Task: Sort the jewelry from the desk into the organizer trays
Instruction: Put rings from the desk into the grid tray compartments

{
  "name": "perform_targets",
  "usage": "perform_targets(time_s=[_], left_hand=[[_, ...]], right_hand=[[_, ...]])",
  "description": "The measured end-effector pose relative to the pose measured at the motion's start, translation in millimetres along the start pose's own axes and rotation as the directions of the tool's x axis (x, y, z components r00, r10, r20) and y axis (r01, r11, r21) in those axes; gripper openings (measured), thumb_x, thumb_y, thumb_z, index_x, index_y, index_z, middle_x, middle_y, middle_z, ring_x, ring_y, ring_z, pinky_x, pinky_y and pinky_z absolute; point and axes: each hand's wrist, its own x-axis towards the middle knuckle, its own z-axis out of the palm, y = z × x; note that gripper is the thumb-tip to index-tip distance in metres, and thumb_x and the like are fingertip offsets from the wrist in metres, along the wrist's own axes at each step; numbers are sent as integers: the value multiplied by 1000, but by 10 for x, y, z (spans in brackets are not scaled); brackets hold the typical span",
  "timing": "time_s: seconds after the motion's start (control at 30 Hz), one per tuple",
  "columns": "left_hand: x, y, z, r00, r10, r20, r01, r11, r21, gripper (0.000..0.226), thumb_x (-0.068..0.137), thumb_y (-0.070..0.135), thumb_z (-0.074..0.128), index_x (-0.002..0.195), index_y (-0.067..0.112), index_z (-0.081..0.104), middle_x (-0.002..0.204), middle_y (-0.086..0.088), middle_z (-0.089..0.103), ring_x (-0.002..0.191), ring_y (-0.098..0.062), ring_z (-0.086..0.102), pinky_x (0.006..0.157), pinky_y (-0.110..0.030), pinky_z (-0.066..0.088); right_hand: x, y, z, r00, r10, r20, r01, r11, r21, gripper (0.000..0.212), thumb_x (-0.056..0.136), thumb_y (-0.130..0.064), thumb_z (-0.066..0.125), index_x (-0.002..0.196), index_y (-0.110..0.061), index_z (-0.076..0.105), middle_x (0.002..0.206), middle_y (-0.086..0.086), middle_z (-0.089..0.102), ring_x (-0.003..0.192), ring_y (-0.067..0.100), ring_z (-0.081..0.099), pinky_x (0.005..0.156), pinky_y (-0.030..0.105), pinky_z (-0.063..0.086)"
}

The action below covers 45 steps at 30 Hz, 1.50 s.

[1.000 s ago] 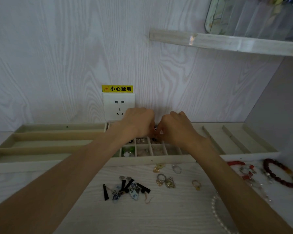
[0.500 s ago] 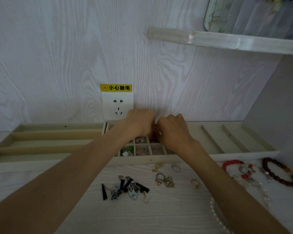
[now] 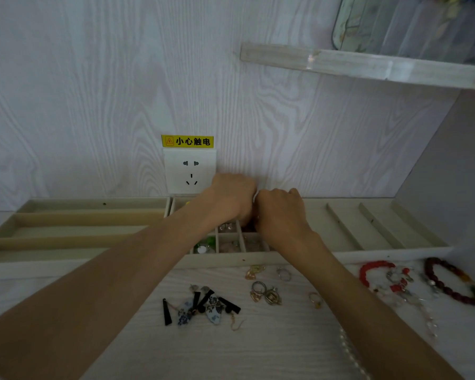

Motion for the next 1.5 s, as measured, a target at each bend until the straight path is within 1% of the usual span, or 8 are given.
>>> perform_targets(time_s=[0.1,0.17,0.27,0.4,0.73,1.17,1.3,1.5], left_hand=[[30,-40,43,999,-29,16,30,998,-46,35,78,27,71,57,18,44,60,2,45,64,-15,49,57,-26,35],[50,-75,69,998,-39,51,44,994,-100,28,76,30,74,61,18,54,64,3,53,65,-14,52,54,-25,34],[70,-116,79,996,-17,85,31,985,-169,24,74,33,77,89,17,71,88,1,68,82,-18,62,64,-27,42],[77,-166,23,994,6,111,16,981,-194,32,74,32,77,102,17,71,100,0,69,92,-19,63,68,-27,43],[85,-253,-68,985,46,168,-20,988,-156,22,77,21,73,97,29,74,102,4,68,95,-17,62,68,-27,42],[79,-242,-38,979,67,191,-44,992,-122,27,80,15,67,102,31,73,102,3,69,89,-16,63,60,-25,41],[81,-200,-15,981,57,186,-29,988,-151,24,80,20,67,102,26,74,105,3,70,91,-18,64,69,-28,47],[89,-129,20,985,-17,173,39,992,-124,21,85,33,66,83,13,66,68,0,56,66,-15,55,50,-23,34]], right_hand=[[33,60,-53,999,-20,44,18,998,52,11,85,-22,61,78,-15,60,93,2,66,90,21,60,77,27,28],[65,141,-189,990,-34,137,19,994,111,17,88,-24,59,100,-19,69,104,2,67,94,20,61,79,28,39],[67,307,-389,948,-95,305,25,973,228,27,93,-16,53,111,-29,67,120,-1,63,100,16,59,87,28,48],[52,417,-456,895,-167,415,61,965,257,37,96,-10,41,113,-32,66,136,-4,52,98,10,54,72,18,44],[28,242,-370,886,-165,434,143,986,84,42,96,-14,40,115,-44,61,140,-5,46,122,22,40,99,33,28],[49,216,-244,906,-142,398,139,990,37,34,97,-23,44,111,-50,60,128,-4,53,116,20,42,97,34,26],[44,212,-259,909,-140,392,137,990,36,32,97,-25,44,112,-49,60,125,-3,54,116,20,42,96,33,26],[18,207,-297,909,-151,389,149,988,35,35,97,-22,44,114,-48,60,128,-2,53,116,21,42,95,32,26]])
